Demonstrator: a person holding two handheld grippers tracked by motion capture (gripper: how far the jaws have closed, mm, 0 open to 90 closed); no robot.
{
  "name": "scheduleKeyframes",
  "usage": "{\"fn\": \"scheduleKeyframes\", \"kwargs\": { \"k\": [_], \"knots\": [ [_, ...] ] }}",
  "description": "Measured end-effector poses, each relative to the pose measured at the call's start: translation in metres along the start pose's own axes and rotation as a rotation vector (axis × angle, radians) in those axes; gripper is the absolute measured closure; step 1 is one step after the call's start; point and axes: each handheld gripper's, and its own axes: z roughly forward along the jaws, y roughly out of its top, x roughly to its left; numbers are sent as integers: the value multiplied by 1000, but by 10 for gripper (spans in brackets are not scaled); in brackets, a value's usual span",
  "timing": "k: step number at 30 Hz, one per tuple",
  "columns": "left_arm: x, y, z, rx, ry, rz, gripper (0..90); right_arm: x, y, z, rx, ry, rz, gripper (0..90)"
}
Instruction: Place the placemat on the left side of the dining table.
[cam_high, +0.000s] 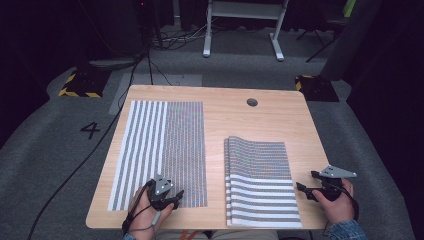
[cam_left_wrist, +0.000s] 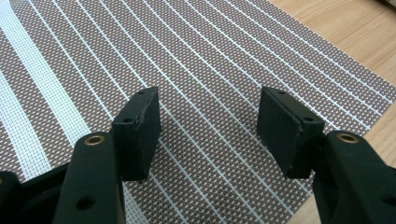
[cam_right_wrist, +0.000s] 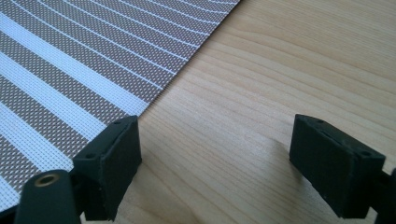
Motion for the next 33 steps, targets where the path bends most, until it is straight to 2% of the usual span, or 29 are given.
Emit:
{"fn": "scheduleKeyframes", "kwargs": {
  "k": [4,11,16,22,23,26,28,31,33],
  "knots": [
    [10,0,0,-8,11,-12,469,0,0,0,0,0,0,163],
    [23,1,0,-10,26,-27,495,0,0,0,0,0,-1,163],
    [35,2,-1,-10,28,-20,494,0,0,0,0,0,0,163],
    [33,2,0,-8,46,-35,463,0,0,0,0,0,0,163],
    [33,2,0,-4,75,-43,435,0,0,0,0,0,0,163],
    [32,2,-1,-1,82,-57,399,0,0,0,0,0,0,163],
    [31,2,0,-3,76,-74,338,0,0,0,0,0,0,163],
    [30,4,-4,-5,85,-65,321,0,0,0,0,0,0,164],
    [29,6,-9,-25,85,-46,321,0,0,0,0,0,0,163]
  ]
}}
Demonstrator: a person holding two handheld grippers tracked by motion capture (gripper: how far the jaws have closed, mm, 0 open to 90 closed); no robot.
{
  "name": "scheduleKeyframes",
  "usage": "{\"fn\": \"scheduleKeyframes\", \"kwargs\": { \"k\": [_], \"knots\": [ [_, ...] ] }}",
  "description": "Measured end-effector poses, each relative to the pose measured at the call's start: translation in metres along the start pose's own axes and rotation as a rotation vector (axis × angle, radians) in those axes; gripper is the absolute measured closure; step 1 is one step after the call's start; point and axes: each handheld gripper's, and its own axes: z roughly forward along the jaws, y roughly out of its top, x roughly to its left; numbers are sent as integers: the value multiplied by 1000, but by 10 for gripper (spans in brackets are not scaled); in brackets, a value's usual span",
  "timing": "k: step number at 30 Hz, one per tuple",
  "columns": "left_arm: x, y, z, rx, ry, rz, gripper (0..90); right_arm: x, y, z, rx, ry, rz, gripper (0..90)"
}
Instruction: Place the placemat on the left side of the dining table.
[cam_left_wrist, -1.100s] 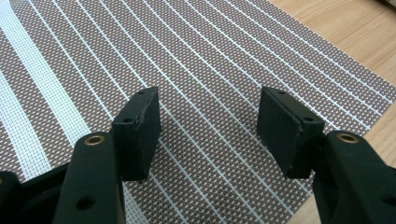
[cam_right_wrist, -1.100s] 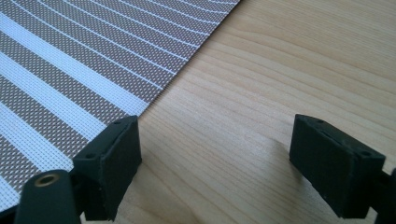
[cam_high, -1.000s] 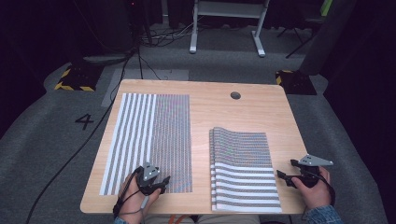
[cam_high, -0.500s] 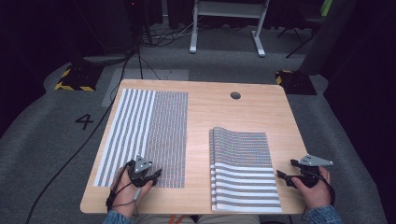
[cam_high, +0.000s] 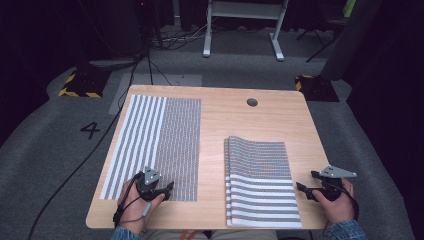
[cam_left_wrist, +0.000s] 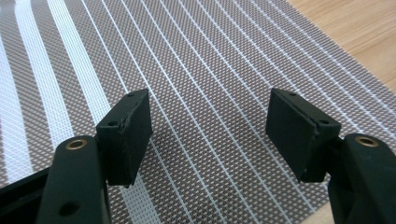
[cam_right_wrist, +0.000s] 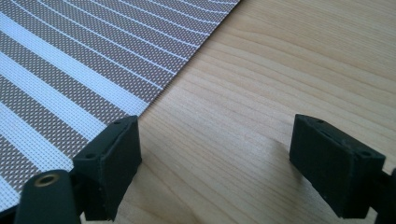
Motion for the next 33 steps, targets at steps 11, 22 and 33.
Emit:
{"fn": "scheduleKeyframes", "kwargs": {
  "k": [11,22,33],
  "knots": [
    [-1,5,-44,-77,-123,65,286,0,0,0,0,0,0,163],
    [13,-21,-75,-106,-119,54,298,0,0,0,1,0,0,164],
    [18,-62,-87,-149,-78,38,312,0,0,0,0,0,0,164]
  ]
}}
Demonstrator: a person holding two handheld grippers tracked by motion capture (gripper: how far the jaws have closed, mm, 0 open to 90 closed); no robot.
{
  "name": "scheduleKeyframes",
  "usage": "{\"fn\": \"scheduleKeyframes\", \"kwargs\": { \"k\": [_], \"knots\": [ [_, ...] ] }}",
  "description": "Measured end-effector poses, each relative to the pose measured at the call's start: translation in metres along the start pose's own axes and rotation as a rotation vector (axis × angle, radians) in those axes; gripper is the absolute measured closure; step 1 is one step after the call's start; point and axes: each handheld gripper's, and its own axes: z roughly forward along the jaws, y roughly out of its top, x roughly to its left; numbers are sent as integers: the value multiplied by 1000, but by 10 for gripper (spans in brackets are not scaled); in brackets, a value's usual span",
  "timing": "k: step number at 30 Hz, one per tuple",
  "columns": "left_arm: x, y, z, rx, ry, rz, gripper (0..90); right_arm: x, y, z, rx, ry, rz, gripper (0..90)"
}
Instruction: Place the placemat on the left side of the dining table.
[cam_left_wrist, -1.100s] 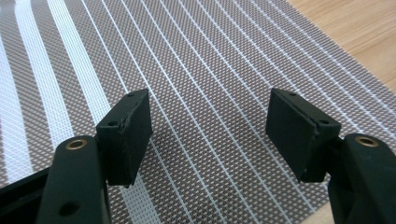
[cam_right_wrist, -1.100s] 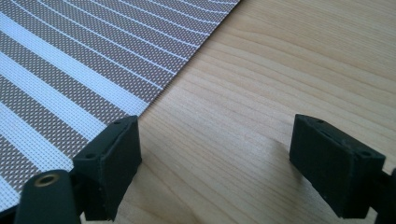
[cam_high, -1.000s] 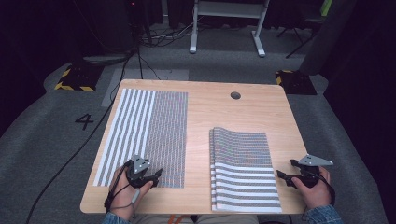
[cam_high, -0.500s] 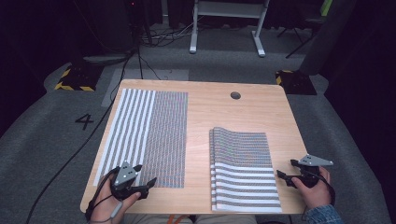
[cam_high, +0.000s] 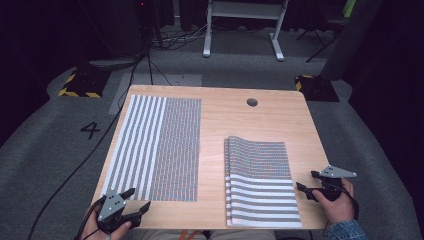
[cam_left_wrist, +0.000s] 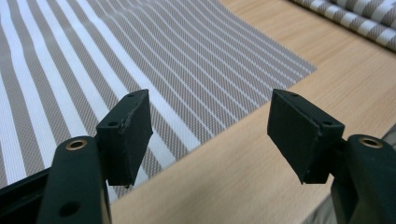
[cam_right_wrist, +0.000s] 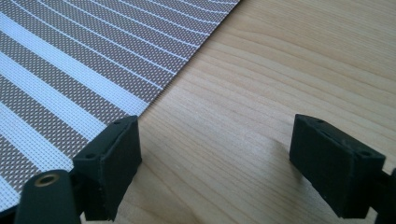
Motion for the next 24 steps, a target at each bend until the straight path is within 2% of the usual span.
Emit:
{"fn": "scheduleKeyframes", "kwargs": {
  "k": [3,6,11,14,16,19,20,24],
  "knots": [
    [2,-8,0,2,18,2,312,0,0,0,0,0,0,164],
    [4,-15,-1,17,18,-1,312,0,0,0,0,0,0,163],
    [6,-25,-2,-6,27,19,312,0,0,0,0,0,0,163],
    [7,-33,-1,-23,23,4,313,0,0,0,0,1,0,163],
    [7,-38,1,-7,4,-7,315,0,0,0,0,1,0,164],
    [8,-43,3,41,3,-8,318,0,0,0,0,0,0,163],
    [8,-43,3,49,8,3,319,0,0,0,0,0,0,164],
    [8,-43,3,40,1,-1,318,0,0,0,0,0,0,164]
  ]
}}
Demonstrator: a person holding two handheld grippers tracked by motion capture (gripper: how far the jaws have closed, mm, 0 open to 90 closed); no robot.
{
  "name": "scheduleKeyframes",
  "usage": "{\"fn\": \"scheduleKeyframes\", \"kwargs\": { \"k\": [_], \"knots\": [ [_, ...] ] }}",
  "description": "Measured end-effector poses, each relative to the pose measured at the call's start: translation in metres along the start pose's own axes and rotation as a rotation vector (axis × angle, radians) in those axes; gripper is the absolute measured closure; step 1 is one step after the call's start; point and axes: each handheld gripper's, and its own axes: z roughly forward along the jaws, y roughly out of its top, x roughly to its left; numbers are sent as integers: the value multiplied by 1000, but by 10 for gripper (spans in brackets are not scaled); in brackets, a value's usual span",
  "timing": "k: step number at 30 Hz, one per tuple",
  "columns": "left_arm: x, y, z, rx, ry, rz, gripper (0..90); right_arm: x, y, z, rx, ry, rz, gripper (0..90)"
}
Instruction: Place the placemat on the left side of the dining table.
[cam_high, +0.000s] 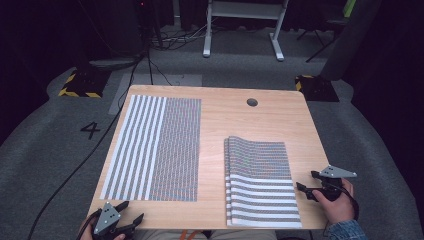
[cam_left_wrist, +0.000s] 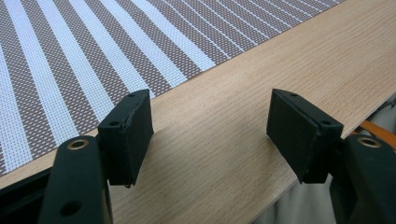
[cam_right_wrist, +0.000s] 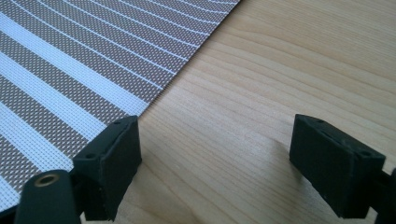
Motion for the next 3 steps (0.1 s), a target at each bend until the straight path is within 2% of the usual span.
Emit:
{"fn": "scheduleKeyframes", "kwargs": {
  "k": [3],
  "knots": [
    [-1,1,1,-1,-1,-4,318,0,0,0,0,0,0,164]
  ]
}}
